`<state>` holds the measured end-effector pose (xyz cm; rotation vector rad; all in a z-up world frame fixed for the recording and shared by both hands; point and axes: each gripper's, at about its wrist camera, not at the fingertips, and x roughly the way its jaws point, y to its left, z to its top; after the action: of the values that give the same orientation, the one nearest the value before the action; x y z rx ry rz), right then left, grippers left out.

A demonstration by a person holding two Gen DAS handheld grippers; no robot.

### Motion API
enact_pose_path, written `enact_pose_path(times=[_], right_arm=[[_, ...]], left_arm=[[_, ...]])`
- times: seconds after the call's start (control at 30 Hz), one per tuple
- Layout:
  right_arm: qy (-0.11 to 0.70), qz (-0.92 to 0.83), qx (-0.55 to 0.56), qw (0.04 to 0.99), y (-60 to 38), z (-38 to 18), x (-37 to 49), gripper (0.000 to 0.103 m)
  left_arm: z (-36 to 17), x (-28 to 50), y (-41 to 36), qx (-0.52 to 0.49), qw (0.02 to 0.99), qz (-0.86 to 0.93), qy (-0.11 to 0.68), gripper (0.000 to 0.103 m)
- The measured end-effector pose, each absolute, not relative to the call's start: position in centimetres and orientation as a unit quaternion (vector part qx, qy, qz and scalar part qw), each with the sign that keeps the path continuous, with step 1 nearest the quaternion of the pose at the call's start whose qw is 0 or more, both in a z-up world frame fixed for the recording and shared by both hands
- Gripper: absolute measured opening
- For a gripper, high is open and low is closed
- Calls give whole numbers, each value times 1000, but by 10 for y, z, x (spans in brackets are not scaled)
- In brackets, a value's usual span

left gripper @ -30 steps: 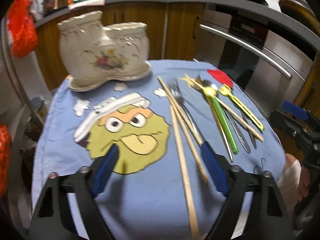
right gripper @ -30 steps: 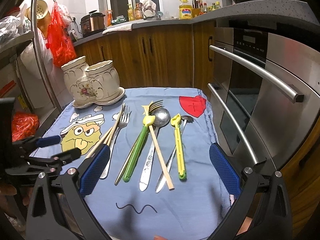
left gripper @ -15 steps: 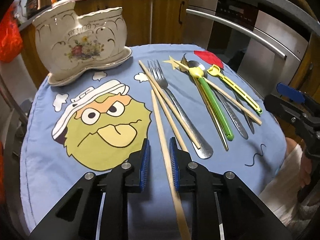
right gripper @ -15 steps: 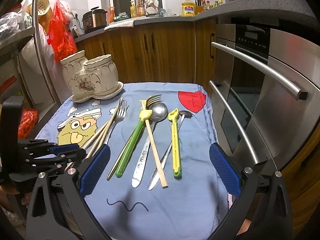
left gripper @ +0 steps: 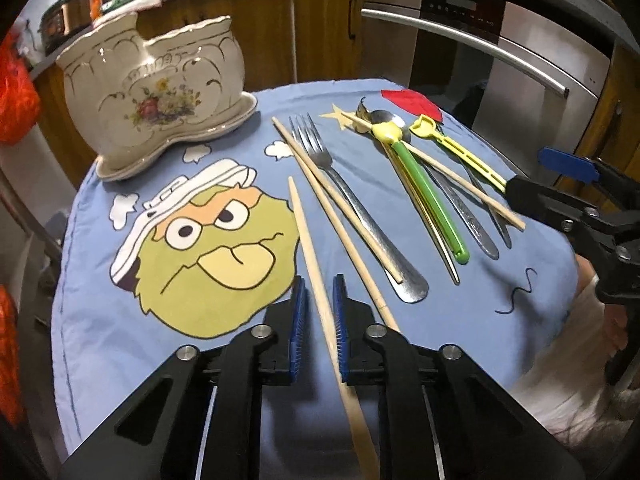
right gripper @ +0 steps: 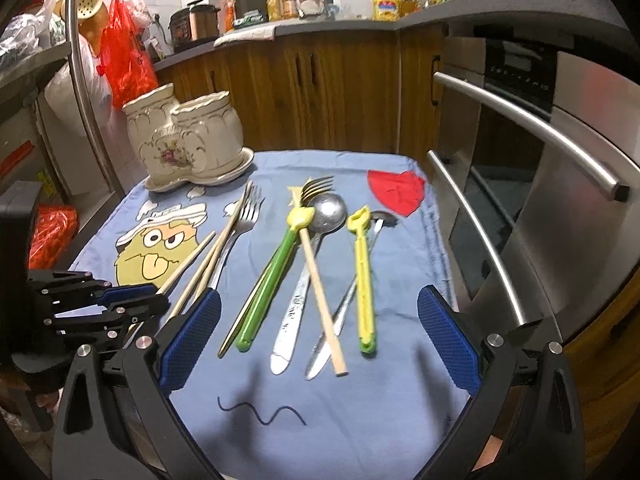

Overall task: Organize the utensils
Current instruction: 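Grasp a wooden chopstick with the left tool while the right grasps the green tulip-topped utensil, then lift the chopstick with the left tool while the right carries the green utensil to the ceramic holder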

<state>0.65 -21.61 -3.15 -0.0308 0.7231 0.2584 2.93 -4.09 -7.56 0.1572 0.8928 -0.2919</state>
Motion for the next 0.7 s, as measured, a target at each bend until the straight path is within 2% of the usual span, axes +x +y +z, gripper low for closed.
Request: enact_pose_path(times=[0.1,0.2,0.23,0.4,0.7], right_arm=[[363,127,-28,923,-206,-36,15,83],[387,143,-15,911,-197,-43,25,65],[393,145,-13,908,-193,-45,28,55],[416,146,-11,898,-178,-53,43,30],[431,130,-13,893,-169,-61,56,23]], left_arm=[[-76,31,-34,57,892,-146,424,7],[-77,31,-28,41,893,-155,420,7],[-77,30,-28,40,894,-156,419,7],[-78,27,-27,40,898,-161,408,6],[-77,22,-10,10,898,-173,405,6]])
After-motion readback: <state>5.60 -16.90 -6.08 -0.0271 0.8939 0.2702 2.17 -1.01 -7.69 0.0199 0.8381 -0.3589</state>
